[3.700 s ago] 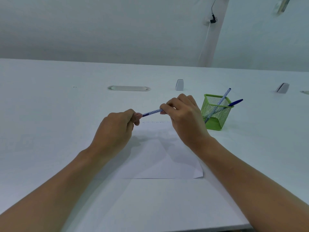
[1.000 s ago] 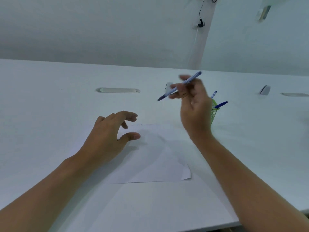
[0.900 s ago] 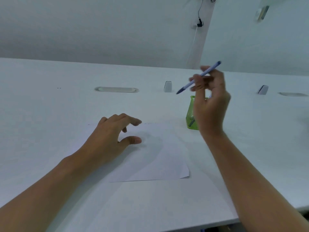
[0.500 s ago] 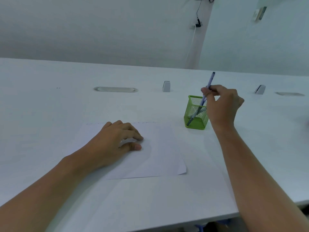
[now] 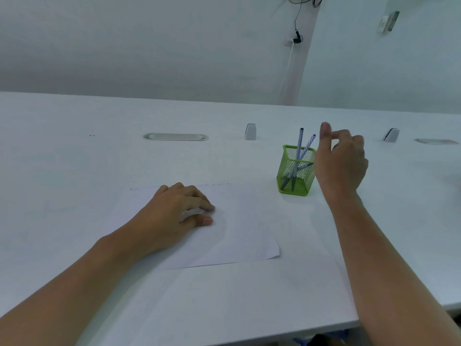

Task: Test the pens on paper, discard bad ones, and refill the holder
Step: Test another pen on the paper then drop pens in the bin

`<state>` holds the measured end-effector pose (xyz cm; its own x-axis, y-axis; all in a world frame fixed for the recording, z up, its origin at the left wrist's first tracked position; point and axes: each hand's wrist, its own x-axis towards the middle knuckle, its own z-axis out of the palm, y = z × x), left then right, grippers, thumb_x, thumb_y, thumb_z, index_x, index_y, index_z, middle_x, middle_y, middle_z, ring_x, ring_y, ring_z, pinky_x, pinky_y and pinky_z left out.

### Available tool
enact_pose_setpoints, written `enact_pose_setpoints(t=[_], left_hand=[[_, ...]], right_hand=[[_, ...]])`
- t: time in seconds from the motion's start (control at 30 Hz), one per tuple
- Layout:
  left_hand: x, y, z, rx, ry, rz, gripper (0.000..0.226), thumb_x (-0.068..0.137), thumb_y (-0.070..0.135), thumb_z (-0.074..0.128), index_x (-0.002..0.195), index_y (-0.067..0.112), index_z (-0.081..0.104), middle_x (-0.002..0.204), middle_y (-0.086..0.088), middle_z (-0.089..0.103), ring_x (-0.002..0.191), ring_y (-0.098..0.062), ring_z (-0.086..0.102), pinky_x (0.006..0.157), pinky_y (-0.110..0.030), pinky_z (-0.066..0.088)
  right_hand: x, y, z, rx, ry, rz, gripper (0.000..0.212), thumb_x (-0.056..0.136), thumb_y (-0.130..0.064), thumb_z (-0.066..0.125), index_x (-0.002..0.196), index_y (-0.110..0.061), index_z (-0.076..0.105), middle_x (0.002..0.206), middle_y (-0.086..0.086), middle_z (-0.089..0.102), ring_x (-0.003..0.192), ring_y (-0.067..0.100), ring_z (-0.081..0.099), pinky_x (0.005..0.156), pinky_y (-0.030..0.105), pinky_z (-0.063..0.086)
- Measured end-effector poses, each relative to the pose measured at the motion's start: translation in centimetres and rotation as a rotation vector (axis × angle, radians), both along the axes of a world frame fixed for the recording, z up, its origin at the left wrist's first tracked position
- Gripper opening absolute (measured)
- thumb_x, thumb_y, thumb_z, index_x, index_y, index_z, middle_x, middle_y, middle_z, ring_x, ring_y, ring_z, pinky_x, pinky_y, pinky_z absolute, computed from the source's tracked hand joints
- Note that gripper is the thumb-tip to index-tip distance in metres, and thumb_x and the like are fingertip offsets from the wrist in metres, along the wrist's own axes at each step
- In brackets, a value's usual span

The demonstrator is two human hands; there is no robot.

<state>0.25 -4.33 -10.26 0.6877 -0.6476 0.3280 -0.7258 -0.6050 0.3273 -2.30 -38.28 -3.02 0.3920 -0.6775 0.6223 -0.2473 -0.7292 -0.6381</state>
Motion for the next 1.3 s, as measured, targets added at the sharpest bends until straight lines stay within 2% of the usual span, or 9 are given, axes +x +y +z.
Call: enact_pose_setpoints(t=[0.13,0.23,0.4,0.6,0.83,0.93,1.03,1.17,1.3], left_hand=[[0.0,-0.1,0.0,-0.021,0.009,-0.008,0.079,0.078,0.095,0.023,0.117,0.046,0.071,0.118,0.036,0.060,0.114,0.005,0.049,0.098,-0.014,0.027],[0.1,-0.1,-0.1,-0.023,0.012,-0.004,0.077,0.079,0.094,0.025,0.117,0.047,0.071,0.118,0.036,0.060,0.114,0.004,0.049,0.097,-0.015,0.027],[0.1,0.0,-0.1,-0.019,0.009,0.000,0.072,0.081,0.091,0.028,0.117,0.047,0.071,0.119,0.036,0.060,0.115,0.003,0.049,0.099,-0.016,0.028],[0.0,0.0,-0.1,-0.030,0.011,0.013,0.072,0.079,0.093,0.029,0.116,0.047,0.072,0.118,0.036,0.061,0.113,0.004,0.050,0.098,-0.019,0.030],[-0.3,0.0,0.3,-0.001,-0.032,0.013,0.024,0.098,0.048,0.063,0.120,0.043,0.072,0.120,0.033,0.062,0.112,0.003,0.049,0.097,-0.015,0.026],[-0.4,0.0,0.3,0.036,-0.049,0.005,0.030,0.100,0.053,0.058,0.125,0.043,0.070,0.125,0.032,0.061,0.111,0.004,0.045,0.098,-0.014,0.024],[-1.1,-0.3,0.7,0.009,-0.020,0.028,0.051,0.097,0.070,0.045,0.136,0.042,0.061,0.125,0.033,0.062,0.114,0.005,0.047,0.100,-0.014,0.026],[-1.3,-0.2,2.0,-0.408,0.065,0.173,0.051,0.096,0.062,0.047,0.139,0.039,0.060,0.114,0.026,0.071,0.114,0.003,0.058,0.093,-0.020,0.040],[-1.0,-0.2,2.7,-0.632,0.113,0.239,0.035,0.104,0.042,0.053,0.137,0.033,0.062,0.113,0.027,0.075,0.106,0.002,0.066,0.083,-0.029,0.048]], right_hand=[[-0.7,0.0,-0.1,0.036,0.136,-0.023,0.050,0.095,-0.061,0.060,0.101,-0.013,0.070,0.097,0.009,0.071,0.084,0.034,0.060,0.074,0.033,0.039],[-0.8,0.0,0.1,0.034,0.134,0.014,0.026,0.089,-0.042,0.074,0.088,-0.016,0.074,0.085,0.004,0.068,0.077,0.029,0.056,0.071,0.031,0.040],[-0.9,0.0,0.5,-0.023,-0.074,0.082,0.031,0.091,-0.042,0.078,0.085,-0.012,0.075,0.080,0.007,0.076,0.075,0.028,0.064,0.068,0.026,0.036],[-0.7,0.1,1.0,-0.248,-0.436,0.137,0.046,0.101,-0.050,0.066,0.083,-0.007,0.070,0.076,0.004,0.066,0.066,0.015,0.048,0.064,0.022,0.027],[-0.6,0.9,0.7,-0.482,-0.687,0.198,0.030,0.104,-0.023,0.069,0.086,0.001,0.072,0.077,0.014,0.066,0.064,0.018,0.050,0.058,0.025,0.038],[-0.6,1.9,0.6,-0.390,-0.704,0.376,0.019,0.101,-0.018,0.074,0.098,0.000,0.079,0.081,0.011,0.073,0.063,0.012,0.060,0.067,0.017,0.046],[-0.4,4.3,-0.3,-0.186,-0.598,0.682,0.012,0.097,-0.008,0.077,0.105,-0.001,0.079,0.086,0.007,0.078,0.072,0.009,0.075,0.076,0.021,0.055],[0.6,8.0,-2.5,0.183,-0.371,1.036,0.015,0.089,-0.004,0.082,0.102,-0.010,0.081,0.081,0.004,0.081,0.077,0.019,0.081,0.087,0.045,0.063],[0.9,10.2,-3.7,0.450,-0.192,1.266,0.016,0.090,0.003,0.077,0.104,-0.003,0.079,0.082,0.008,0.080,0.073,0.021,0.079,0.078,0.027,0.059]])
